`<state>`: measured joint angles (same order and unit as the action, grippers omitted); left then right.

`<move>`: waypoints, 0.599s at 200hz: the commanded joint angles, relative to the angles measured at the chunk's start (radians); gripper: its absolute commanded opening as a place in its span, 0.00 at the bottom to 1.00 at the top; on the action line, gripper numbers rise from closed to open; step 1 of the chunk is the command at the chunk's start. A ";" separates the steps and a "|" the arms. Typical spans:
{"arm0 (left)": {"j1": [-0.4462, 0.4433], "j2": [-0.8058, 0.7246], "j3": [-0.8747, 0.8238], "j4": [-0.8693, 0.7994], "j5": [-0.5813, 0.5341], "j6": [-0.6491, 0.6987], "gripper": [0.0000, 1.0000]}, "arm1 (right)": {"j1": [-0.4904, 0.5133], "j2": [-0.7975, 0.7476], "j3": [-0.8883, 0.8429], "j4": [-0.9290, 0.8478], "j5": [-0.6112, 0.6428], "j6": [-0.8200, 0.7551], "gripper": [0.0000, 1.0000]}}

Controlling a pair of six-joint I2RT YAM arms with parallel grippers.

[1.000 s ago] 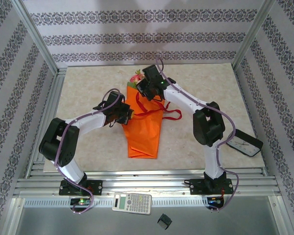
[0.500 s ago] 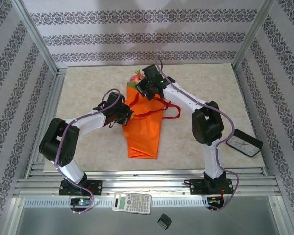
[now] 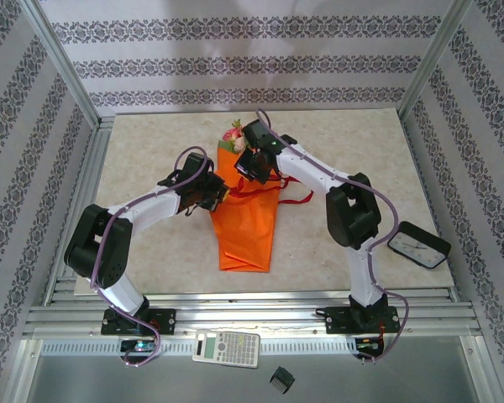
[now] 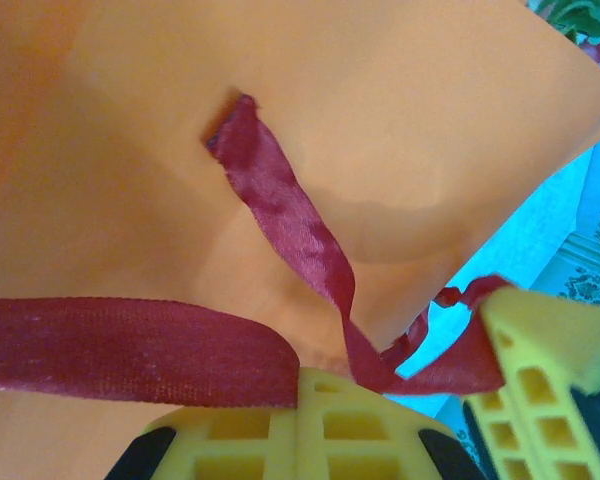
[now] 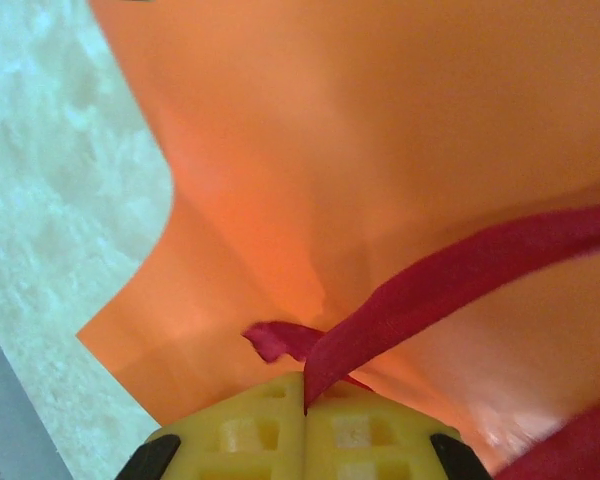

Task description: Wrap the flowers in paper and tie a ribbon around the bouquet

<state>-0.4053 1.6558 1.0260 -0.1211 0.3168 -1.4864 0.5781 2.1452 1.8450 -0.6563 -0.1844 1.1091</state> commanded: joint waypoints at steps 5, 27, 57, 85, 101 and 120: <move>0.002 -0.011 0.041 -0.043 -0.020 0.053 0.00 | 0.001 0.125 0.166 -0.122 -0.034 -0.146 0.00; 0.005 -0.008 0.044 -0.044 -0.018 0.063 0.00 | 0.017 0.198 0.278 -0.223 -0.074 -0.228 0.00; 0.009 -0.012 0.035 -0.046 -0.017 0.074 0.00 | 0.029 0.173 0.236 -0.232 -0.101 -0.296 0.00; 0.017 -0.011 0.029 -0.045 -0.013 0.085 0.00 | 0.030 0.126 0.166 -0.234 -0.150 -0.344 0.00; 0.020 -0.004 0.037 -0.044 -0.005 0.100 0.01 | 0.028 0.098 0.118 -0.230 -0.181 -0.364 0.00; 0.024 0.014 0.047 -0.033 0.017 0.119 0.02 | 0.019 0.084 0.085 -0.227 -0.235 -0.382 0.00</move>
<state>-0.4026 1.6562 1.0496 -0.1383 0.3153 -1.4158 0.5999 2.2921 1.9671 -0.8532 -0.3374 0.7868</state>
